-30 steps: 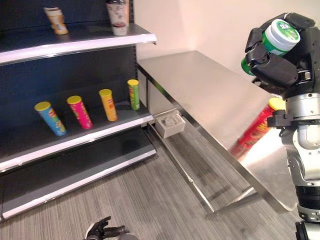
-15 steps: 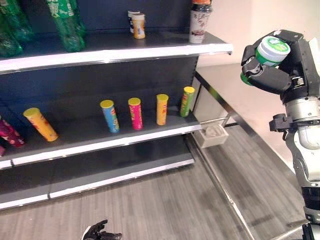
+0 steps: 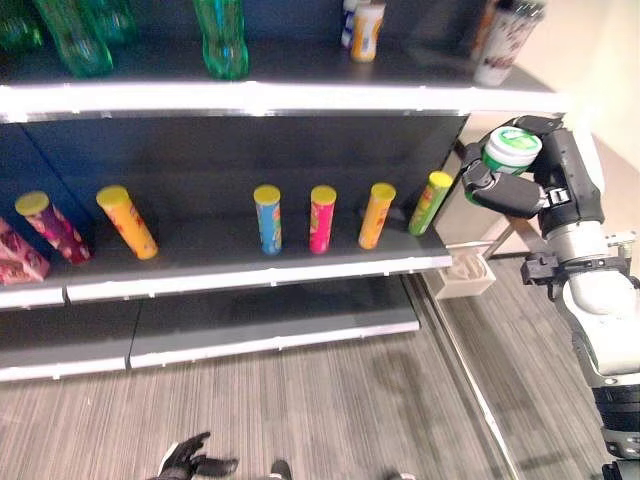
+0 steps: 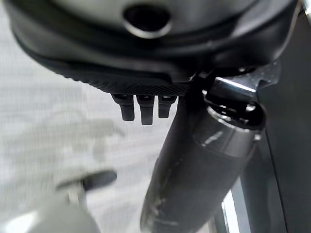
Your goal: Put the goods on the table back onto the shelves and tidy them up.
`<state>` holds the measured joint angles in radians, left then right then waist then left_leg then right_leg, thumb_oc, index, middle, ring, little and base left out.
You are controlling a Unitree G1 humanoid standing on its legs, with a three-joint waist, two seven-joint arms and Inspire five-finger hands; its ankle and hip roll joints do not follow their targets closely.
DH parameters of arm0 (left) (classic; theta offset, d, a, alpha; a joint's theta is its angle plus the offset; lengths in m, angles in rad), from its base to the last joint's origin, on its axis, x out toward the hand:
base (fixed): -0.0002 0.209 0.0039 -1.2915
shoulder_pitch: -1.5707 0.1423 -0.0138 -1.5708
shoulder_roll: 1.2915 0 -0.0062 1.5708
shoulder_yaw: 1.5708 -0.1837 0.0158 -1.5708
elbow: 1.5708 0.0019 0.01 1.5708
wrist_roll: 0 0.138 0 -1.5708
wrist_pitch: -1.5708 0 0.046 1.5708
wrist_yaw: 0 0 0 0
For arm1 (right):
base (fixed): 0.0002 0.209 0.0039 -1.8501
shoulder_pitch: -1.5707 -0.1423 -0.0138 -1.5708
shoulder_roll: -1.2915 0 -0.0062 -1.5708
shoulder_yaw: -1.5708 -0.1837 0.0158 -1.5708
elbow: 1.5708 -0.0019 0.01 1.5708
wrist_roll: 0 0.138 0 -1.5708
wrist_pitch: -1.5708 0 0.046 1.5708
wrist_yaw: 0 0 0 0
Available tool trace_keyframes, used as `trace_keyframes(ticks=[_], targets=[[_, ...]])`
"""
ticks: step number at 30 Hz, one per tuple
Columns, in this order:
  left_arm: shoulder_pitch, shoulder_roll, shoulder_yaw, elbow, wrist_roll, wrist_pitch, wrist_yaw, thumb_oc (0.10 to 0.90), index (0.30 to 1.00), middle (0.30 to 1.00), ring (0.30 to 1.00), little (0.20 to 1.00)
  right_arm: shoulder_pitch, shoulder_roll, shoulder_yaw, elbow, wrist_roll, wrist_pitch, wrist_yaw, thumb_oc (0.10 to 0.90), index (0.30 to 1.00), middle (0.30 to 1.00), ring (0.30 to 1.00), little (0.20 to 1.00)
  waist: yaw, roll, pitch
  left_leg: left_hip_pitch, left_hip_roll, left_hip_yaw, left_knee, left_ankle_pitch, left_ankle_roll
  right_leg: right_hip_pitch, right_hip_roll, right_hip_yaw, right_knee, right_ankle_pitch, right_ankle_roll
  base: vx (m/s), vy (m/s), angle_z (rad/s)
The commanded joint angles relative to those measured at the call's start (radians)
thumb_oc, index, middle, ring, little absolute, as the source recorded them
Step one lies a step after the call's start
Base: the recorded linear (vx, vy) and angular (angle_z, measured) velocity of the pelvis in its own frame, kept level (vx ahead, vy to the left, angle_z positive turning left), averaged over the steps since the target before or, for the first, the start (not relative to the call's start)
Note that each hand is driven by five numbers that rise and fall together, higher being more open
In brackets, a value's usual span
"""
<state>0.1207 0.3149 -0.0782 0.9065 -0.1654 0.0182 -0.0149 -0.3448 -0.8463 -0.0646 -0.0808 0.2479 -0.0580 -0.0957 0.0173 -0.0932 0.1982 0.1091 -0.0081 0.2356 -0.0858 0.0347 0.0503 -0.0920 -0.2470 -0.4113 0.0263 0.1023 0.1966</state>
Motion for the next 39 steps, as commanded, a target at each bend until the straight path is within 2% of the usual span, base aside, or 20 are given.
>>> trace_keyframes(ticks=[1, 7, 10, 11, 15, 17, 19, 21, 23, 25, 26, 30, 39], targets=[[0.03, 0.041, -0.023, -0.031, -0.007, -0.027, 0.019, 0.8, 0.9, 0.9, 0.9, 0.9, -0.239, -0.046, -0.091, -0.004, 0.053, -0.092, -0.06, 0.4, 0.3, 0.3, 0.3, 0.3, 0.074, 0.002, -0.107, 0.068, 0.048, 0.039, -0.001, -0.063, -0.099, 0.081, -0.009, -0.048, -0.064, 0.142, 0.032, 0.1, -0.099, 0.26], [0.042, 0.032, -0.023, -0.049, -0.041, -0.023, 0.028, 0.8, 0.9, 0.9, 0.9, 0.9, -0.307, -0.045, -0.057, 0.034, 0.08, -0.103, -0.078, 0.4, 0.3, 0.3, 0.3, 0.3, 0.099, -0.002, -0.129, 0.065, 0.081, 0.026, -0.001, -0.056, -0.118, 0.144, 0.014, -0.117, -0.094, 0.108, 0.021, 0.08, -0.098, 0.13], [0.037, 0.033, -0.021, -0.028, -0.04, -0.021, 0.03, 0.8, 0.9, 0.9, 0.9, 0.9, -0.335, -0.053, -0.04, 0.053, 0.081, -0.1, -0.082, 0.4, 0.3, 0.3, 0.3, 0.3, 0.107, -0.004, -0.131, 0.061, 0.089, 0.022, -0.001, -0.052, -0.124, 0.155, 0.018, -0.13, -0.095, 0.098, 0.017, 0.05, -0.088, 0.34], [0.041, 0.036, -0.023, -0.034, -0.056, -0.02, 0.032, 0.8, 0.9, 0.9, 0.9, 0.9, -0.376, -0.062, -0.015, 0.086, 0.08, -0.093, -0.093, 0.4, 0.3, 0.3, 0.3, 0.3, 0.126, -0.007, -0.136, 0.054, 0.1, 0.018, -0.001, -0.045, -0.133, 0.168, 0.022, -0.152, -0.1, 0.088, 0.012, 0.03, -0.072, 0.28], [0.052, 0.037, -0.016, -0.03, -0.078, -0.02, 0.041, 0.8, 0.9, 0.9, 0.9, 0.9, -0.439, -0.069, 0.034, 0.137, 0.081, -0.089, -0.102, 0.4, 0.3, 0.3, 0.3, 0.3, 0.143, -0.004, -0.143, 0.055, 0.115, 0.002, -0.001, -0.056, -0.148, 0.188, 0.04, -0.149, -0.106, 0.062, 0.018, 0.08, -0.095, 0.29], [0.07, 0.044, -0.004, -0.024, -0.11, -0.016, 0.046, 0.8, 0.9, 0.9, 0.9, 0.9, -0.542, -0.086, 0.118, 0.257, 0.068, -0.068, -0.123, 0.4, 0.3, 0.3, 0.3, 0.3, 0.182, -0.005, -0.147, 0.045, 0.128, -0.006, -0.001, -0.045, -0.161, 0.201, 0.051, -0.167, -0.109, 0.045, 0.01, 0.03, -0.098, 0.16], [0.069, 0.041, -0.003, -0.024, -0.111, -0.016, 0.046, 0.8, 0.9, 0.9, 0.9, 0.9, -0.551, -0.087, 0.126, 0.263, 0.069, -0.07, -0.123, 0.4, 0.3, 0.3, 0.3, 0.3, 0.179, -0.003, -0.146, 0.045, 0.129, -0.006, -0.001, -0.044, -0.162, 0.201, 0.052, -0.168, -0.109, 0.045, 0.01, 0.0, -0.037, 0.11], [0.072, 0.047, 0.001, -0.013, -0.123, -0.014, 0.047, 0.8, 0.9, 0.9, 0.9, 0.9, -0.577, -0.092, 0.142, 0.322, 0.063, -0.057, -0.131, 0.4, 0.3, 0.3, 0.3, 0.3, 0.202, -0.004, -0.147, 0.031, 0.135, -0.017, -0.001, -0.034, -0.172, 0.209, 0.056, -0.188, -0.111, 0.037, 0.007, 0.0, -0.071, 0.06], [0.072, 0.046, 0.002, -0.012, -0.127, -0.013, 0.047, 0.8, 0.9, 0.9, 0.9, 0.9, -0.589, -0.094, 0.151, 0.346, 0.068, -0.058, -0.132, 0.4, 0.3, 0.3, 0.3, 0.3, 0.204, -0.003, -0.148, 0.027, 0.135, -0.022, -0.001, -0.032, -0.173, 0.211, 0.057, -0.194, -0.111, 0.036, 0.006, 0.01, -0.034, 0.22], [0.076, 0.044, 0.014, -0.011, -0.147, -0.017, 0.05, 0.8, 0.9, 0.9, 0.9, 0.9, -0.604, -0.11, 0.17, 0.403, 0.085, -0.053, -0.13, 0.4, 0.3, 0.3, 0.3, 0.3, 0.216, -0.003, -0.145, 0.023, 0.137, -0.028, -0.001, -0.028, -0.176, 0.214, 0.059, -0.204, -0.112, 0.032, 0.003, 0.01, -0.038, 0.37], [0.078, 0.039, 0.021, -0.008, -0.162, -0.017, 0.056, 0.8, 0.9, 0.9, 0.9, 0.9, -0.604, -0.112, 0.159, 0.435, 0.143, -0.061, -0.132, 0.4, 0.3, 0.3, 0.3, 0.3, 0.22, -0.003, -0.143, 0.02, 0.14, -0.03, -0.001, -0.028, -0.177, 0.217, 0.062, -0.21, -0.112, 0.029, 0.002, 0.02, -0.045, 0.23], [0.088, 0.043, 0.036, -0.003, -0.167, -0.017, 0.052, 0.8, 0.9, 0.9, 0.9, 0.9, -0.592, -0.174, 0.167, 0.5, 0.191, -0.064, -0.103, 0.4, 0.3, 0.3, 0.3, 0.3, 0.222, -0.021, -0.136, 0.013, 0.146, -0.029, -0.001, -0.025, -0.179, 0.214, 0.069, -0.212, -0.113, 0.026, 0.001, 0.02, -0.027, 0.05], [0.081, 0.053, 0.032, 0.0, -0.162, -0.009, 0.049, 0.8, 0.9, 0.9, 0.9, 0.9, -0.559, -0.165, 0.137, 0.556, 0.237, -0.065, -0.107, 0.4, 0.3, 0.3, 0.3, 0.3, 0.228, -0.055, -0.117, 0.001, 0.154, -0.017, -0.001, -0.026, -0.184, 0.2, 0.083, -0.208, -0.114, 0.025, -0.001, 0.01, -0.014, -0.02]])
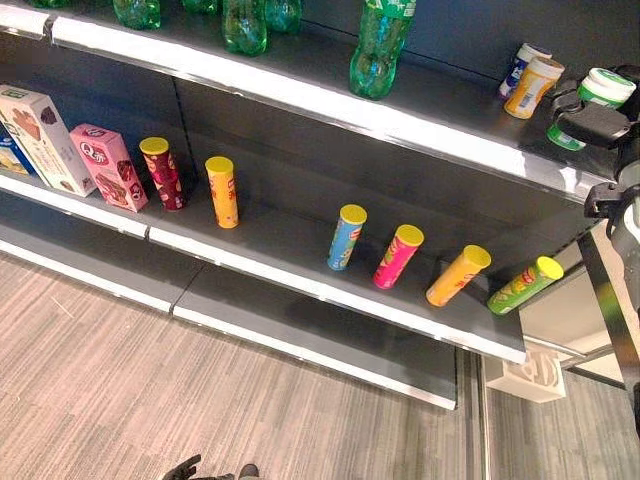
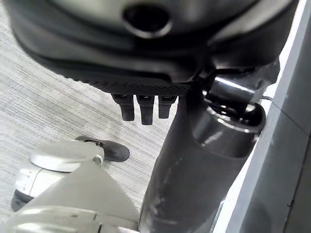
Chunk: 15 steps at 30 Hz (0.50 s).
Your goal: Put the goods on the table back onto the shelves and tidy them up.
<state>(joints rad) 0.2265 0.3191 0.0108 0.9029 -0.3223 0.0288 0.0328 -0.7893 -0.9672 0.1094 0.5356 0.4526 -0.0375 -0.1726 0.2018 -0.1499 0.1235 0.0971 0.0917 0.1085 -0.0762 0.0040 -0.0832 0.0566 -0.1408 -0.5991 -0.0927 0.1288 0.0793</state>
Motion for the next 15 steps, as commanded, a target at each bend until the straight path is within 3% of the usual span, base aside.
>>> trace_keyframes(ticks=[1, 15], targets=[[-0.025, 0.05, -0.055, 0.003, -0.005, -0.02, 0.002, 0.8, 0.9, 0.9, 0.9, 0.9, -0.111, -0.042, -0.039, -0.061, 0.031, -0.086, -0.029, 0.4, 0.3, 0.3, 0.3, 0.3, 0.044, -0.001, -0.04, 0.012, 0.055, 0.109, -0.011, 0.005, -0.051, 0.051, -0.024, -0.022, 0.005, -0.002, 0.116, 0.01, -0.015, 0.07], [-0.023, 0.054, -0.054, 0.002, -0.012, -0.027, 0.015, 0.8, 0.9, 0.9, 0.9, 0.9, -0.14, -0.025, -0.015, -0.001, -0.005, -0.081, -0.041, 0.4, 0.3, 0.3, 0.3, 0.3, 0.049, -0.007, -0.024, 0.001, 0.059, 0.115, -0.011, 0.008, -0.056, 0.049, -0.022, -0.035, 0.005, -0.002, 0.116, 0.0, -0.002, 0.01]])
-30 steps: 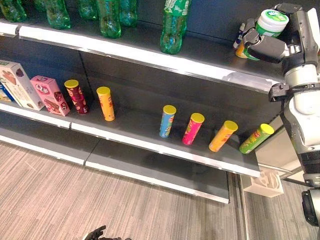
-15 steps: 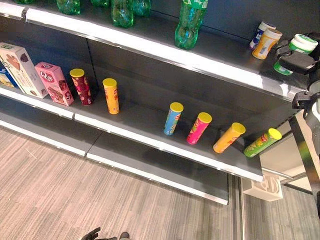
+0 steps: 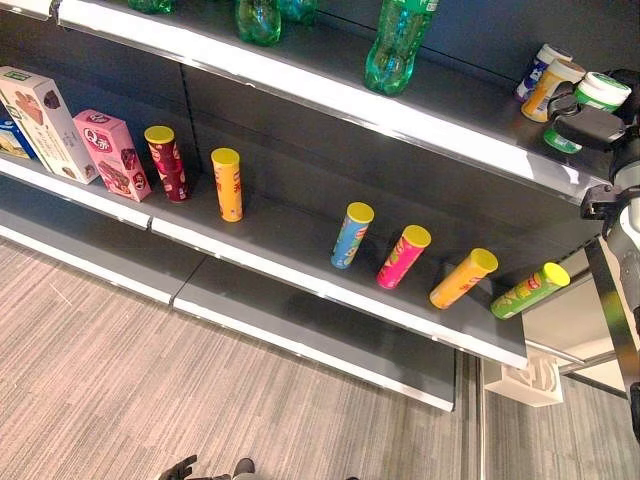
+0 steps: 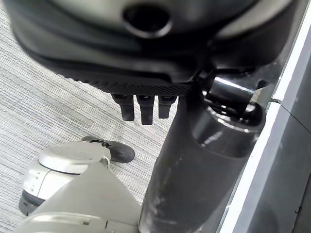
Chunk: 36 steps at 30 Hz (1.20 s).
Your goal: Put the goods on the table back onto the shelves and tidy them up.
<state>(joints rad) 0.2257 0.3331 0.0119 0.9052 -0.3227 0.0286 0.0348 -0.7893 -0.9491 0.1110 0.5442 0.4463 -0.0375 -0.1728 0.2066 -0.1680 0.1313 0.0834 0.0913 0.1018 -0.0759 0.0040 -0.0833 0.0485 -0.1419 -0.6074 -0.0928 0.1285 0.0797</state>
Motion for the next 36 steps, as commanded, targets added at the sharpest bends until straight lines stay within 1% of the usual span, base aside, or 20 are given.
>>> trace_keyframes(ticks=[1, 2, 3, 10, 23, 25, 27, 30, 34, 36], targets=[[-0.025, 0.04, -0.059, -0.004, -0.013, -0.03, 0.014, 0.8, 0.9, 0.9, 0.9, 0.9, -0.147, -0.039, -0.013, -0.003, 0.006, -0.083, -0.042, 0.51, 0.465, 0.465, 0.465, 0.465, 0.043, 0.012, -0.031, 0.015, 0.058, 0.121, -0.011, 0.007, -0.056, 0.057, -0.021, -0.026, 0.006, -0.001, 0.116, 0.0, 0.0, 0.0], [-0.022, 0.038, -0.061, -0.016, -0.017, -0.03, 0.016, 0.8, 0.9, 0.9, 0.9, 0.9, -0.147, -0.038, -0.013, -0.003, 0.008, -0.083, -0.043, 0.671, 0.707, 0.707, 0.707, 0.707, 0.042, 0.013, -0.03, 0.016, 0.058, 0.122, -0.011, 0.007, -0.055, 0.058, -0.022, -0.025, 0.006, -0.001, 0.116, 0.0, 0.0, 0.0], [-0.017, 0.04, -0.061, -0.039, -0.022, -0.029, 0.014, 0.8, 0.9, 0.9, 0.9, 0.9, -0.148, -0.041, -0.014, -0.007, 0.01, -0.084, -0.042, 0.8, 0.9, 0.9, 0.9, 0.9, 0.039, 0.014, -0.03, 0.016, 0.057, 0.122, -0.011, 0.006, -0.054, 0.057, -0.022, -0.024, 0.006, 0.0, 0.117, 0.0, 0.0, 0.0], [-0.01, 0.042, -0.064, -0.049, -0.021, -0.025, 0.01, 0.8, 0.9, 0.9, 0.9, 0.9, -0.153, -0.048, -0.021, -0.01, 0.027, -0.09, -0.042, 0.8, 0.9, 0.9, 0.9, 0.9, 0.035, 0.011, -0.03, 0.016, 0.057, 0.124, -0.011, 0.003, -0.052, 0.055, -0.024, -0.021, 0.006, 0.001, 0.118, 0.0, 0.0, 0.0], [-0.008, 0.044, -0.063, -0.066, -0.017, -0.02, 0.01, 0.8, 0.9, 0.9, 0.9, 0.9, -0.119, -0.051, -0.075, -0.064, 0.051, -0.105, -0.061, 0.8, 0.9, 0.9, 0.9, 0.9, 0.027, -0.001, -0.024, 0.019, 0.054, 0.132, -0.011, -0.004, -0.047, 0.055, -0.025, -0.016, 0.006, 0.007, 0.122, 0.0, 0.0, 0.0], [-0.019, 0.04, -0.056, -0.028, -0.007, -0.019, 0.012, 0.8, 0.9, 0.9, 0.9, 0.9, -0.094, -0.032, -0.112, -0.101, 0.08, -0.131, -0.069, 0.8, 0.9, 0.9, 0.9, 0.9, 0.022, -0.008, -0.023, 0.025, 0.055, 0.139, -0.011, -0.009, -0.045, 0.055, -0.024, -0.012, 0.006, 0.008, 0.122, 0.0, 0.0, 0.0], [-0.022, 0.043, -0.057, -0.02, -0.003, -0.02, 0.012, 0.8, 0.9, 0.9, 0.9, 0.9, -0.09, -0.034, -0.122, -0.098, 0.085, -0.135, -0.071, 0.8, 0.9, 0.9, 0.9, 0.9, 0.023, -0.012, -0.023, 0.027, 0.054, 0.141, -0.011, -0.01, -0.045, 0.056, -0.024, -0.012, 0.006, 0.009, 0.123, 0.0, 0.001, -0.02], [-0.037, 0.045, -0.053, 0.017, 0.001, -0.02, 0.015, 0.8, 0.9, 0.9, 0.9, 0.9, -0.073, -0.027, -0.163, -0.114, 0.138, -0.165, -0.082, 0.8, 0.9, 0.9, 0.9, 0.9, 0.019, -0.022, -0.023, 0.031, 0.056, 0.147, -0.011, -0.012, -0.044, 0.055, -0.024, -0.008, 0.006, 0.011, 0.125, 0.0, 0.0, 0.0], [-0.047, 0.045, -0.049, 0.045, 0.007, -0.019, 0.018, 0.8, 0.9, 0.9, 0.9, 0.9, -0.049, -0.02, -0.201, -0.131, 0.169, -0.189, -0.087, 0.8, 0.9, 0.9, 0.9, 0.9, 0.016, -0.033, -0.022, 0.032, 0.055, 0.151, -0.011, -0.014, -0.044, 0.055, -0.023, -0.005, 0.006, 0.012, 0.127, 0.0, 0.0, 0.0], [-0.059, 0.046, -0.039, 0.073, 0.016, -0.02, 0.023, 0.8, 0.9, 0.9, 0.9, 0.9, -0.02, -0.01, -0.239, -0.167, 0.185, -0.212, -0.098, 0.8, 0.9, 0.9, 0.9, 0.9, 0.01, -0.041, -0.022, 0.034, 0.056, 0.154, -0.011, -0.016, -0.042, 0.053, -0.023, -0.001, 0.007, 0.014, 0.128, 0.0, 0.0, 0.0]])
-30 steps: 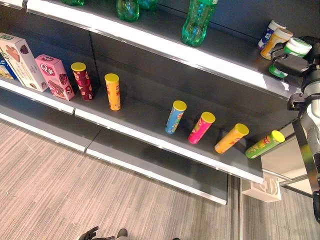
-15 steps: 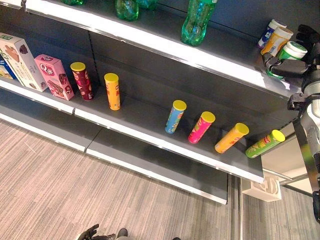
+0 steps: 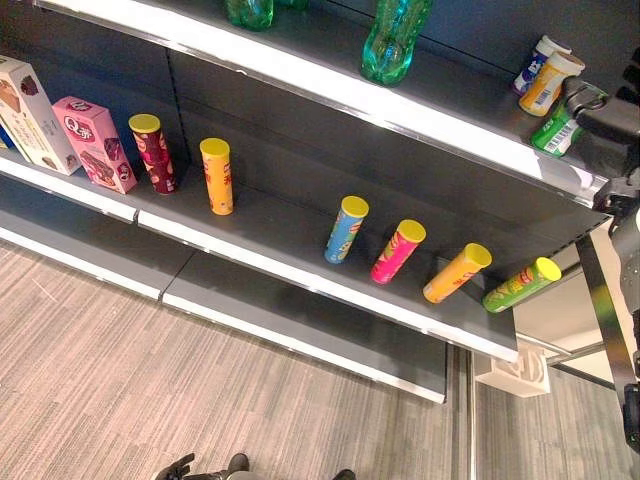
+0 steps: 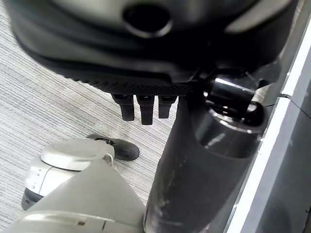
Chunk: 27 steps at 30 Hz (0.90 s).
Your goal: Put the goods on the table back onto the shelves and tidy them up.
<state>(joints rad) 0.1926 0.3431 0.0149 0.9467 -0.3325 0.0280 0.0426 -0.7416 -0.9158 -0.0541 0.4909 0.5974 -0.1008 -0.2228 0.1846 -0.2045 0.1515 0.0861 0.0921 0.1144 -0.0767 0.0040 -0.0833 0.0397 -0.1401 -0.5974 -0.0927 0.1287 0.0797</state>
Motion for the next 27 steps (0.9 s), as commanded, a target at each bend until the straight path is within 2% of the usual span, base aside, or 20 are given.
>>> trace_keyframes(ticks=[1, 5, 10, 13, 15, 18, 20, 21, 25, 26, 27], targets=[[-0.032, 0.034, -0.041, 0.047, 0.03, -0.018, 0.016, 0.8, 0.9, 0.9, 0.9, 0.9, -0.051, -0.033, -0.09, -0.138, 0.036, -0.158, -0.05, 0.8, 0.9, 0.9, 0.9, 0.9, 0.03, -0.008, -0.043, 0.032, 0.055, 0.143, -0.011, -0.017, -0.042, 0.061, -0.025, -0.008, 0.006, 0.014, 0.128, 0.0, 0.0, 0.0], [-0.043, 0.035, -0.028, 0.077, 0.044, -0.02, 0.021, 0.8, 0.9, 0.9, 0.9, 0.9, 0.008, -0.01, -0.142, -0.24, 0.004, -0.177, -0.063, 0.8, 0.9, 0.9, 0.9, 0.9, 0.022, -0.018, -0.046, 0.039, 0.053, 0.152, -0.011, -0.022, -0.039, 0.058, -0.025, 0.001, 0.007, 0.019, 0.13, 0.0, 0.01, -0.06], [-0.06, 0.028, -0.017, 0.118, 0.065, -0.02, 0.028, 0.8, 0.9, 0.9, 0.9, 0.9, 0.086, 0.026, -0.217, -0.415, -0.083, -0.199, -0.086, 0.8, 0.9, 0.9, 0.9, 0.9, -0.002, -0.011, -0.057, 0.049, 0.047, 0.166, -0.011, -0.03, -0.032, 0.057, -0.032, 0.016, 0.008, 0.028, 0.135, 0.0, 0.052, -0.15], [-0.076, 0.015, -0.016, 0.131, 0.084, -0.022, 0.033, 0.8, 0.9, 0.9, 0.9, 0.9, 0.173, 0.066, -0.281, -0.563, -0.149, -0.205, -0.078, 0.8, 0.9, 0.9, 0.9, 0.9, -0.039, 0.019, -0.066, 0.053, 0.029, 0.173, -0.011, -0.037, -0.021, 0.053, -0.048, 0.026, 0.009, 0.041, 0.143, -0.03, 0.104, -0.13], [-0.077, 0.015, -0.018, 0.135, 0.086, -0.022, 0.033, 0.8, 0.9, 0.9, 0.9, 0.9, 0.194, 0.081, -0.293, -0.593, -0.157, -0.201, -0.074, 0.8, 0.9, 0.9, 0.9, 0.9, -0.041, 0.021, -0.067, 0.054, 0.026, 0.173, -0.011, -0.039, -0.018, 0.053, -0.051, 0.028, 0.01, 0.045, 0.145, -0.02, 0.074, -0.1], [-0.08, 0.003, -0.015, 0.143, 0.1, -0.023, 0.032, 0.8, 0.9, 0.9, 0.9, 0.9, 0.251, 0.103, -0.315, -0.674, -0.193, -0.191, -0.045, 0.8, 0.9, 0.9, 0.9, 0.9, -0.072, 0.037, -0.068, 0.051, 0.002, 0.195, -0.011, -0.027, 0.0, 0.036, -0.076, 0.024, 0.012, 0.078, 0.14, -0.08, 0.116, -0.12], [-0.082, -0.003, -0.017, 0.148, 0.118, -0.028, 0.03, 0.8, 0.9, 0.9, 0.9, 0.9, 0.29, 0.116, -0.326, -0.732, -0.218, -0.18, -0.021, 0.8, 0.9, 0.9, 0.9, 0.9, -0.103, 0.054, -0.069, 0.057, -0.015, 0.212, -0.011, -0.034, 0.014, 0.018, -0.096, 0.053, 0.015, 0.108, 0.153, -0.08, 0.155, -0.35], [-0.082, -0.003, -0.017, 0.148, 0.118, -0.029, 0.03, 0.8, 0.9, 0.9, 0.9, 0.9, 0.291, 0.116, -0.326, -0.734, -0.218, -0.179, -0.021, 0.8, 0.9, 0.9, 0.9, 0.9, -0.101, 0.054, -0.07, 0.057, -0.016, 0.214, -0.011, -0.034, 0.014, 0.017, -0.096, 0.056, 0.015, 0.109, 0.154, -0.03, 0.093, -0.48], [-0.09, -0.008, -0.024, 0.143, 0.139, -0.037, 0.03, 0.8, 0.9, 0.9, 0.9, 0.9, 0.342, 0.11, -0.35, -0.768, -0.243, -0.169, 0.001, 0.8, 0.9, 0.9, 0.9, 0.9, -0.147, 0.074, -0.06, 0.069, -0.041, 0.236, -0.011, -0.045, 0.035, -0.018, -0.115, 0.109, 0.039, 0.144, 0.166, -0.04, 0.114, -0.43], [-0.09, -0.008, -0.024, 0.144, 0.139, -0.037, 0.03, 0.8, 0.9, 0.9, 0.9, 0.9, 0.343, 0.11, -0.35, -0.769, -0.244, -0.169, 0.001, 0.8, 0.9, 0.9, 0.9, 0.9, -0.145, 0.074, -0.06, 0.069, -0.042, 0.239, -0.011, -0.045, 0.035, -0.021, -0.116, 0.112, 0.041, 0.144, 0.166, -0.09, 0.136, -0.45], [-0.093, -0.006, -0.029, 0.112, 0.134, -0.044, 0.026, 0.8, 0.9, 0.9, 0.9, 0.9, 0.363, 0.102, -0.366, -0.782, -0.253, -0.169, 0.005, 0.8, 0.9, 0.9, 0.9, 0.9, -0.172, 0.085, -0.044, 0.072, -0.048, 0.251, -0.011, -0.048, 0.047, -0.058, -0.13, 0.14, 0.094, 0.163, 0.176, -0.07, 0.164, -0.69]])
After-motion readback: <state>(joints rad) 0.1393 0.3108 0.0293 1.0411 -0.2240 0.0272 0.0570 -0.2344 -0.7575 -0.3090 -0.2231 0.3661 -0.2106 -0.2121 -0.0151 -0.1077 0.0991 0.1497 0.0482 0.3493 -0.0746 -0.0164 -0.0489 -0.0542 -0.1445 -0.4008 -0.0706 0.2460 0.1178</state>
